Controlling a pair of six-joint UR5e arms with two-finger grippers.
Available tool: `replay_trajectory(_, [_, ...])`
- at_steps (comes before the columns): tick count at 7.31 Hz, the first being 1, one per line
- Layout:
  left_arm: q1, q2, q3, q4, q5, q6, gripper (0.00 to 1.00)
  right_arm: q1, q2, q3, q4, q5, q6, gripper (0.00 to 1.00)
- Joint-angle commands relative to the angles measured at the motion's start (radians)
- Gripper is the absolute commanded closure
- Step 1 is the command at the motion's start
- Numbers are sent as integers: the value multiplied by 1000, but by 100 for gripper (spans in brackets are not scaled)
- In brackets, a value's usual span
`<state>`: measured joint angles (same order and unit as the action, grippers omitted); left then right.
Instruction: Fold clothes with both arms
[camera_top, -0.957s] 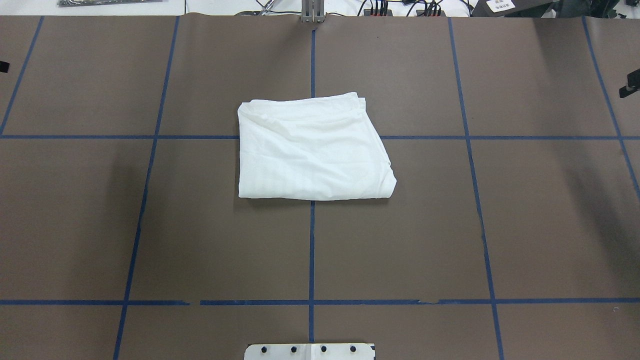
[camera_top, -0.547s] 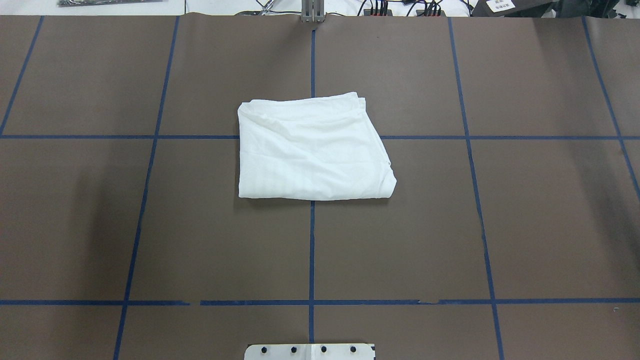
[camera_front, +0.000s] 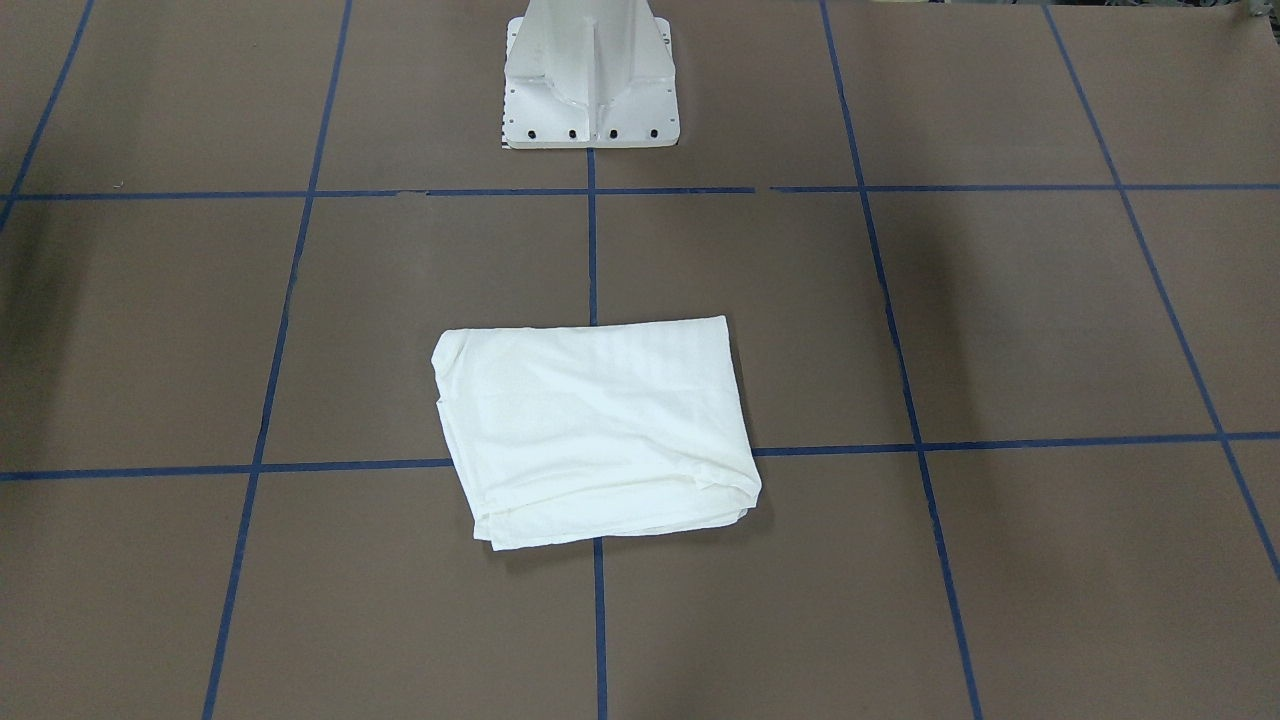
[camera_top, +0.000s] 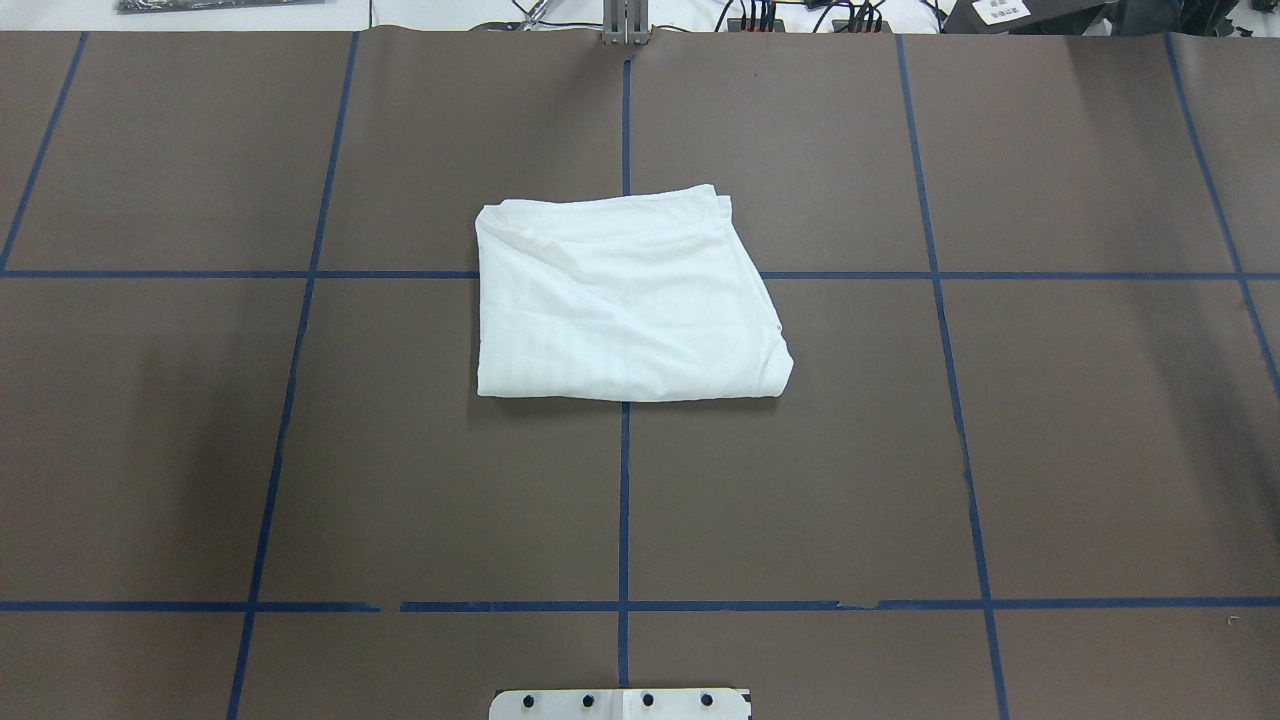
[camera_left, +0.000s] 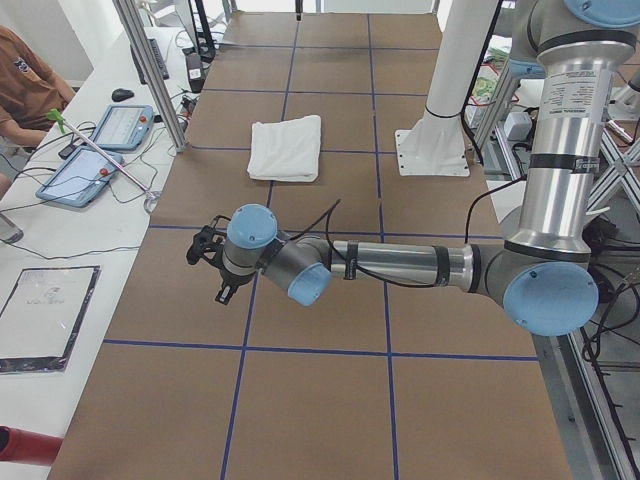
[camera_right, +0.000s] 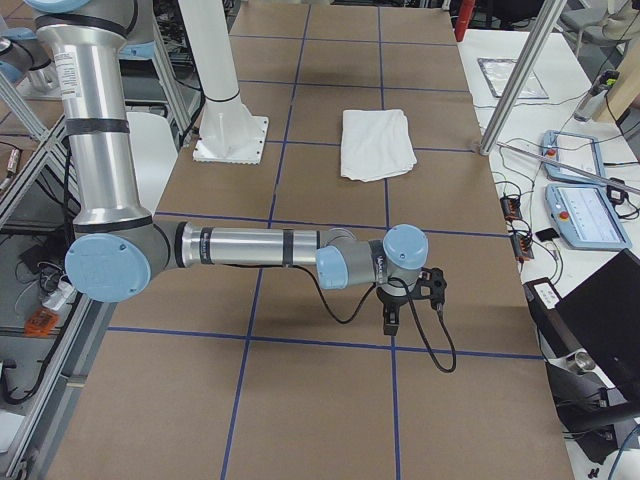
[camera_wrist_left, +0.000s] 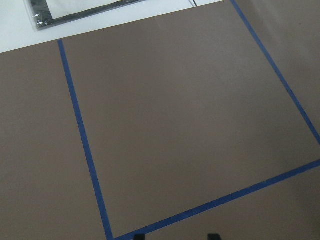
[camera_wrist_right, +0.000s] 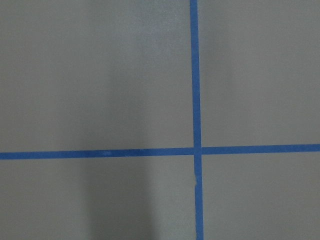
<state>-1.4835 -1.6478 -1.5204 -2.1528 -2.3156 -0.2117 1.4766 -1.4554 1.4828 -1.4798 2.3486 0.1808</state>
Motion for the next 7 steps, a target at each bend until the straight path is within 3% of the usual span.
replay_trajectory(1, [0,5,-13,19,33,9,46,4,26,8,-56,-38,-38,0])
replay_trajectory(2, [-1,16,-21,19,21,9,29,7,23,10,-56,-38,-49,0])
replay_trajectory(3, [2,38,-9,22,24,5,0,5,20,10,-53,-40,-50,0])
replay_trajectory(7, [2,29,-6,25,22,5,0,5,15,30,-47,-3,-40,0])
